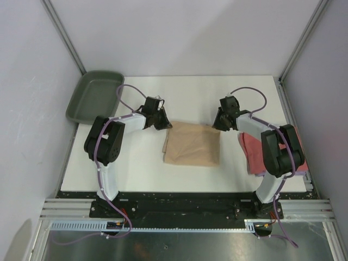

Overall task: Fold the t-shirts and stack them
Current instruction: Smooth out wrinkles on the folded tshirt

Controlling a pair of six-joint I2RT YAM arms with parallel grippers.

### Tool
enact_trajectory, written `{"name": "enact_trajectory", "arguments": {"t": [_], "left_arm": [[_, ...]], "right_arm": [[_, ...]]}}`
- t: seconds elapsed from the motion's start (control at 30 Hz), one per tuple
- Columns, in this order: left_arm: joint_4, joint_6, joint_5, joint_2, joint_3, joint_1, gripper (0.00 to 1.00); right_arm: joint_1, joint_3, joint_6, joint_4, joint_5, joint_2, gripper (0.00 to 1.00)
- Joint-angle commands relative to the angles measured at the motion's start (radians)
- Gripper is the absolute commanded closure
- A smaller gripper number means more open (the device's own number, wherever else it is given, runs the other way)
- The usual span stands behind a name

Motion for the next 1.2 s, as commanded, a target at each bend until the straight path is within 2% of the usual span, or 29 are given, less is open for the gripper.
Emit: {"name": "enact_trajectory", "arguments": {"t": [0.0,0.37,0.47,0.6,0.73,0.9,1.17], "left_arm": [[-0.016,0.042,-0.025,0.018,0.022,0.017,1.00],[-0.031,0.063,0.035,-0.014,0.034,0.020,0.98],[-0.041,0.057,0.066,-0.089,0.001,0.018,0.86],[-0.057,0.041,0.063,-0.256,-0.133,0.004,0.54],[-0.077,0.026,0.052,-0.418,-0.308,-0.004,0.39],[-0.081,0.032,0.081,-0.500,-0.449,-0.025,0.32],[-0.080,0.062,0.139,-0.391,-0.409,-0.057,0.31]], "right_arm": [[-0.017,0.030,-0.009,0.024,0.011,0.059,0.73],[-0.053,0.045,0.002,0.028,-0.014,0.174,0.75],[-0.051,0.046,0.004,0.017,-0.014,0.155,0.75],[-0.051,0.049,-0.001,0.013,-0.055,0.114,0.74],[-0.054,0.072,-0.002,-0.016,-0.080,0.074,0.74],[-0.054,0.083,-0.001,-0.034,-0.093,0.001,0.73],[-0.054,0.097,-0.002,-0.070,-0.095,-0.069,0.73]]}}
